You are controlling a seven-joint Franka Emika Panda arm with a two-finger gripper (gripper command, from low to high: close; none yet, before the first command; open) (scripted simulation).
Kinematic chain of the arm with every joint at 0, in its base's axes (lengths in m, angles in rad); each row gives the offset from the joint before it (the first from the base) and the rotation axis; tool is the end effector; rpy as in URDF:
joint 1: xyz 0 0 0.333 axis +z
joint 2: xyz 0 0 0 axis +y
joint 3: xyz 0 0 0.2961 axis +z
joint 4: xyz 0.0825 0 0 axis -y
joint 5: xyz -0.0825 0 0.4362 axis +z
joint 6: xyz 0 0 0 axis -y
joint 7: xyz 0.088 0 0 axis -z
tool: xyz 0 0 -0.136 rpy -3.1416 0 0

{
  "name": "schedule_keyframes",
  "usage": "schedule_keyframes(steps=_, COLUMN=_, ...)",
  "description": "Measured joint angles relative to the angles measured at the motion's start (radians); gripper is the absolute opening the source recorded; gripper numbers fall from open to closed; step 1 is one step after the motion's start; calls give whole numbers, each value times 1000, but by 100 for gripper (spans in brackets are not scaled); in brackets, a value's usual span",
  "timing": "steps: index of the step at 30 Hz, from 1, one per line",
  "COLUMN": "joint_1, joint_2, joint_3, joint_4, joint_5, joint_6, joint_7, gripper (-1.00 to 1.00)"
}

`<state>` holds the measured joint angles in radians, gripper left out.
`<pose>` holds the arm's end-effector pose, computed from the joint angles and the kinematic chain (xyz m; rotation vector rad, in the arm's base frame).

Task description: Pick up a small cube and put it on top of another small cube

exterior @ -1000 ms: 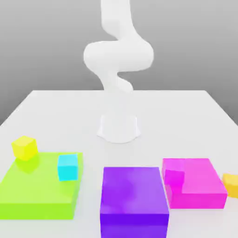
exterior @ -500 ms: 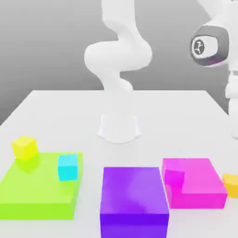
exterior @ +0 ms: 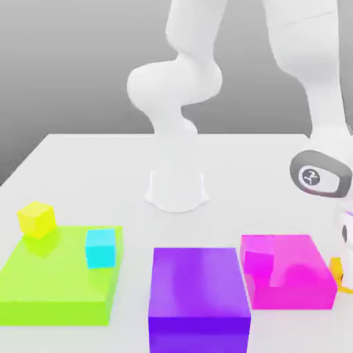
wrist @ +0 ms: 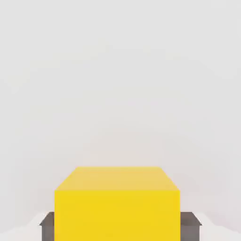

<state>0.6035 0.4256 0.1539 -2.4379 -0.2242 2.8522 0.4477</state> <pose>0.3360 0.3484 0.0379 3.0393 0.7944 0.0001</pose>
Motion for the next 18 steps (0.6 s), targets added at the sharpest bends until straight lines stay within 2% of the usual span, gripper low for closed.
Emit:
schedule_keyframes(steps=3, joint_1=-5, joint_2=-16, joint_3=7, joint_4=-4, joint_5=7, joint_6=-12, joint_7=-6, gripper=-100)
schedule_keyframes(steps=8, joint_1=-56, joint_2=-185, joint_3=58, joint_4=-48, joint_5=103, joint_6=-134, joint_7=-77, gripper=-100)
schedule_keyframes(steps=13, joint_1=-141, joint_2=-371, joint_3=29, joint_4=-135, joint_5=209, joint_6=-227, joint_7=-154, gripper=-100)
schedule_keyframes(steps=18, joint_1=-203, joint_2=-554, joint_3=-16, joint_4=-223, joint_5=262, joint_6=-320, joint_7=-192, gripper=-100)
